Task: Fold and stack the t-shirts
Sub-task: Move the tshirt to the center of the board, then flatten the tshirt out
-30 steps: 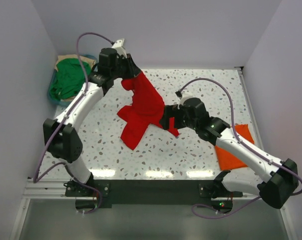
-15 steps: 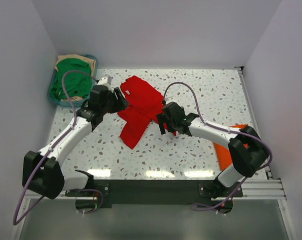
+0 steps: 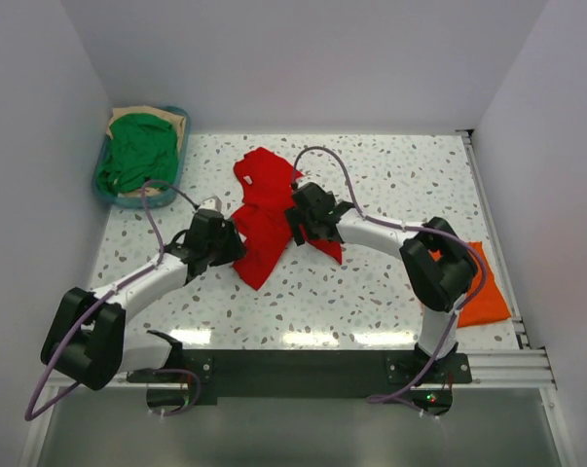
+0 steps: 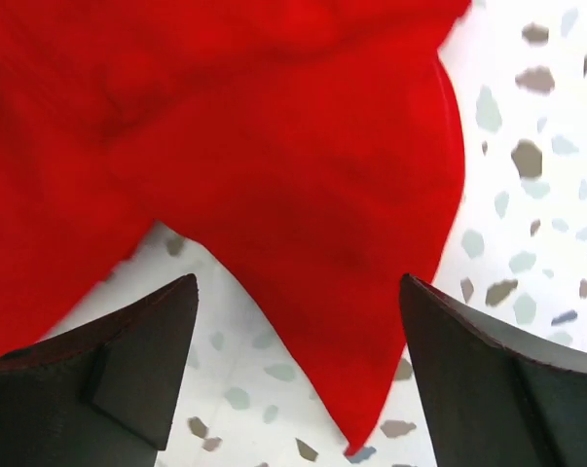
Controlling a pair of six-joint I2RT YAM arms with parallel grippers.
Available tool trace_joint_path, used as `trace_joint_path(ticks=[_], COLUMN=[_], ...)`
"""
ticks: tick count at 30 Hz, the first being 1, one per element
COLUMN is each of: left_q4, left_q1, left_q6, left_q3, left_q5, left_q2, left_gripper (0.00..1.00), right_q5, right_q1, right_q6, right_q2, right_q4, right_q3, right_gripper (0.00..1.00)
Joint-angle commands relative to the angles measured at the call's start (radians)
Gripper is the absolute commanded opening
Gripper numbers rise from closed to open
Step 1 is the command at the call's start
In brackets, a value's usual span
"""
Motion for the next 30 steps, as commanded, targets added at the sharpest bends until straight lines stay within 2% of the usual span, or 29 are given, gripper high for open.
trace_joint_path(ticks=[1, 7, 13, 16, 19, 21, 24, 25, 27, 28, 30], left_q4=[0.077, 0.122, 0.146, 0.146, 0.183, 0.182, 0.169, 0.165, 0.163, 0.163, 0.111], left_q1=[-0.005, -0.006, -0.006, -0.006, -0.006, -0.005, -0.005, -0.005, -0.005, -0.005, -0.005], left_q6=[-0.018, -0.018, -0.023, -0.026, -0.029, -0.029, -0.028, -0.028, -0.023, -0.023, -0.022], left_q3=[-0.032, -0.044, -0.043, -0.043, -0.043, -0.039, -0.027, -0.023, -0.012, -0.009, 0.01], left_q5=[-0.049, -0.043, -0.031, -0.028, -0.02, -0.02, -0.025, -0.026, -0.029, -0.029, -0.032], left_q2=[-0.009, 0.043, 0.085, 0.097, 0.102, 0.105, 0.1, 0.099, 0.093, 0.089, 0.073], left_gripper=[0.59, 0.58, 0.52, 0.44, 0.31, 0.18, 0.04, 0.01, 0.0, 0.0, 0.0], right_q5=[-0.055, -0.101, -0.07, -0.028, 0.006, 0.037, 0.071, 0.075, 0.066, 0.062, 0.048], right_q1=[0.003, 0.042, 0.057, 0.059, 0.059, 0.057, 0.049, 0.045, 0.034, 0.028, 0.011], right_q6=[-0.021, -0.044, -0.062, -0.064, -0.064, -0.061, -0.052, -0.049, -0.041, -0.032, -0.021], right_q2=[0.021, 0.119, 0.23, 0.268, 0.297, 0.308, 0.308, 0.305, 0.288, 0.284, 0.27], right_q4=[0.051, 0.04, -0.007, -0.021, -0.039, -0.05, -0.061, -0.062, -0.059, -0.061, -0.069], right_q3=[0.121, 0.25, 0.357, 0.394, 0.432, 0.451, 0.468, 0.465, 0.462, 0.462, 0.462], right_gripper=[0.86, 0.82, 0.8, 0.77, 0.72, 0.68, 0.52, 0.42, 0.31, 0.21, 0.08])
